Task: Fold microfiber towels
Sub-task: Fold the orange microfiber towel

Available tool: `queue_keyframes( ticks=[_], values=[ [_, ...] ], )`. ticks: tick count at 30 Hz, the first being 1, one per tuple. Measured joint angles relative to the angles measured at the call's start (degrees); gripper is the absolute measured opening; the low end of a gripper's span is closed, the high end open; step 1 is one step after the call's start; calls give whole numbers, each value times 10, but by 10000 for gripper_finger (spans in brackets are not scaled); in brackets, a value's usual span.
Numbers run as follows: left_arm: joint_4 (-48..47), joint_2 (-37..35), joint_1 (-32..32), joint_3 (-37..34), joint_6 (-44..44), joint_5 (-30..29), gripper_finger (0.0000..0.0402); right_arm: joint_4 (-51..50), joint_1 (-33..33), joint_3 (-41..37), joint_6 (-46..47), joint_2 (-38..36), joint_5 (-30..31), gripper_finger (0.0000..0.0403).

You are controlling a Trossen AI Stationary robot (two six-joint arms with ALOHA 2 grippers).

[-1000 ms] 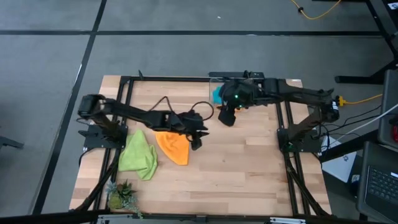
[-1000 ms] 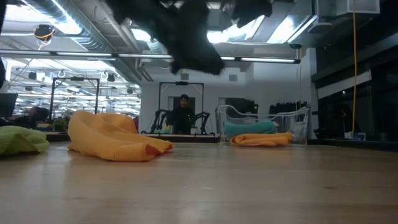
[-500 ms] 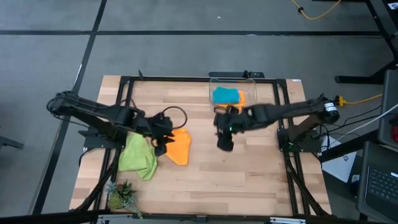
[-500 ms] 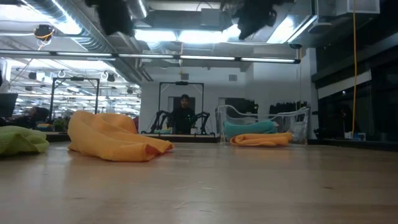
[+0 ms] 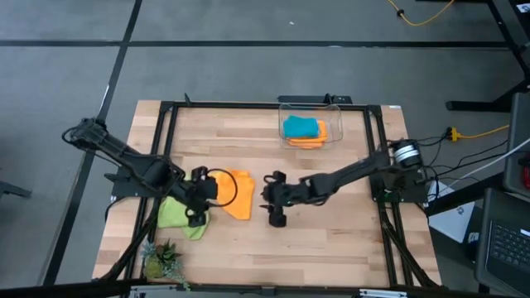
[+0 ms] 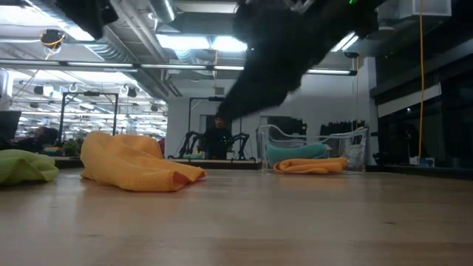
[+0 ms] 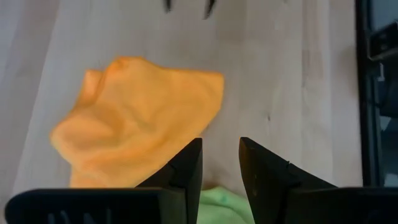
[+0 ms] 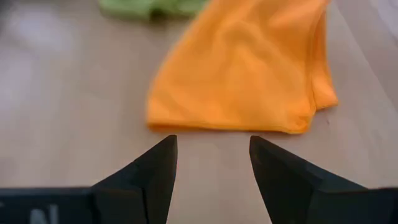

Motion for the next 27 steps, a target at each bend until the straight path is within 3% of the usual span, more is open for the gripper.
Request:
queue_keyframes(
  ticks=[6,12,19,27],
  values=[
    [0,0,-32,0,0,-42,99,0,-12,41,-144,85,79,204],
    [0,0,-36,0,0,-69,99,9,-38,53,-330,116,155,204],
    [0,0,-36,0,0,-71,99,20,-64,54,-475,127,95,204],
    [5,0,-36,0,1,-110,99,91,-61,54,-529,140,93,204]
  ],
)
